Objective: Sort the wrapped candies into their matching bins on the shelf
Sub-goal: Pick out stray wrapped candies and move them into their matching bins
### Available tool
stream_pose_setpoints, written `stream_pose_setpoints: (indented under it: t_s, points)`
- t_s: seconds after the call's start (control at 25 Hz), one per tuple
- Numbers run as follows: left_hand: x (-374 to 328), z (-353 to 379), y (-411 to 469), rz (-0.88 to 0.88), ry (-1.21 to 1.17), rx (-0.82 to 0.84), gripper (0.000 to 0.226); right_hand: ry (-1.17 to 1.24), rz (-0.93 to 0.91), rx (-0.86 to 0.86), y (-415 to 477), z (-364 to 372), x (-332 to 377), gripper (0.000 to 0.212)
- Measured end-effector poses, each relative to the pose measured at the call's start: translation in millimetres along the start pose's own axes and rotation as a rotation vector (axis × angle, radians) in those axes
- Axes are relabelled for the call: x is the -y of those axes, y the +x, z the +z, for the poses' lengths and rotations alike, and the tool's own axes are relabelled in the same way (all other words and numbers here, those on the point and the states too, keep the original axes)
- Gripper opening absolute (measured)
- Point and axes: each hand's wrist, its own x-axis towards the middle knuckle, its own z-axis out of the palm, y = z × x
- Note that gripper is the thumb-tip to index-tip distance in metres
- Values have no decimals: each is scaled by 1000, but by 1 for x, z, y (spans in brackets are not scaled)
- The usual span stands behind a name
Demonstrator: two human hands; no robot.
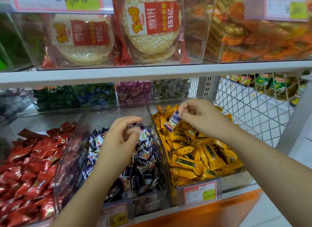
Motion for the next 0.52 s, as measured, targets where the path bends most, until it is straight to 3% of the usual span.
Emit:
stream_pose_setpoints:
  t_s: [0.08, 0.2, 0.32, 0.52]
  points:
    - [-1, -14, 1, -60, -50, -175, 25, 116, -13, -25, 8, 8, 18, 7]
    - [-3, -24, 1, -52, -59, -223, 22, 124, -77, 79, 16, 28, 30, 10]
    - [2, -22, 0, -19, -34, -159, 25, 23, -79, 96, 14, 26, 16, 16]
    - [7, 2, 3, 73, 129, 181, 27, -456, -103, 417, 9, 52, -19, 46]
